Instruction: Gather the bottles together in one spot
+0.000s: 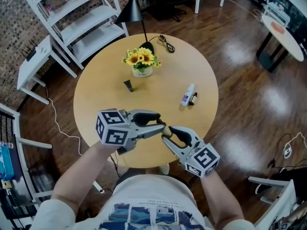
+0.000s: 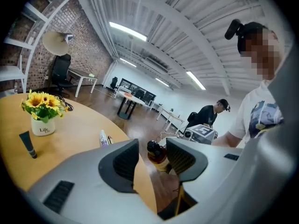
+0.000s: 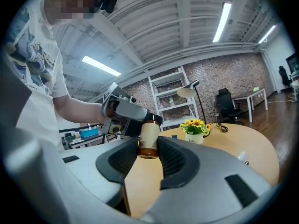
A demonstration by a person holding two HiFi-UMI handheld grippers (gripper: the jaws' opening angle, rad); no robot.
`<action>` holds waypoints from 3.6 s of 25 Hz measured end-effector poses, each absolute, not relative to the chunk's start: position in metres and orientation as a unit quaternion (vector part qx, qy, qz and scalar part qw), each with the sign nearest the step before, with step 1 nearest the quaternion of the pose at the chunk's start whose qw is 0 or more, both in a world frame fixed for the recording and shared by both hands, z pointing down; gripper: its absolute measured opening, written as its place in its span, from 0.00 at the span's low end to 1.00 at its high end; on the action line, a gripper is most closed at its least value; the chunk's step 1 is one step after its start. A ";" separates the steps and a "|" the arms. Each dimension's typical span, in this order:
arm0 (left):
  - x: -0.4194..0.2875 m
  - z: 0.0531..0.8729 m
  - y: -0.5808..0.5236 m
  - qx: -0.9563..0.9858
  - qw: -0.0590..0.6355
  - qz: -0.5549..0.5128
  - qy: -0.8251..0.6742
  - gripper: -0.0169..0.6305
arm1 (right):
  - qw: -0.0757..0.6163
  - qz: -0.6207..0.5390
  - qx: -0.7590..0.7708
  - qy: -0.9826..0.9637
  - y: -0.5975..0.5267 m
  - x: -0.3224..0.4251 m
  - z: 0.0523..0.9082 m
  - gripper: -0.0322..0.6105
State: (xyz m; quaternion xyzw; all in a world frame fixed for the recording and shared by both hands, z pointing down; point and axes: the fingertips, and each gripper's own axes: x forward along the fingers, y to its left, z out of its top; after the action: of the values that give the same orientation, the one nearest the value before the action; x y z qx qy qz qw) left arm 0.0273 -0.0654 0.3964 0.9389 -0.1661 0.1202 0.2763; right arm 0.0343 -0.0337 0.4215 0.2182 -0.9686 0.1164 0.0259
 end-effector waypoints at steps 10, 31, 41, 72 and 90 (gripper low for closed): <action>0.043 0.390 -0.051 0.946 0.262 0.141 -0.131 0.18 | 0.025 0.096 0.205 -0.974 -0.029 0.041 0.428 0.28; -0.010 0.419 -0.151 0.911 0.144 0.238 -0.306 0.15 | 0.124 0.122 0.323 -0.930 -0.058 0.075 0.472 0.36; -0.070 0.489 -0.224 0.847 0.142 0.271 -0.434 0.15 | 0.133 0.151 0.344 -0.917 -0.058 0.075 0.492 0.36; -0.145 0.610 -0.332 0.712 0.199 0.258 -0.622 0.15 | 0.229 0.203 0.361 -0.881 -0.077 0.083 0.541 0.36; -0.156 0.623 -0.336 0.688 0.215 0.252 -0.646 0.16 | 0.229 0.219 0.358 -0.878 -0.074 0.092 0.549 0.36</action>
State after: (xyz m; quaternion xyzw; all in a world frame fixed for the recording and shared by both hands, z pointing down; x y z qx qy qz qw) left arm -0.1563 -0.3357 0.6229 0.6880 -0.6456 0.2518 0.2155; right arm 0.0923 -0.0743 0.5491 0.3581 -0.8783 0.2189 0.2291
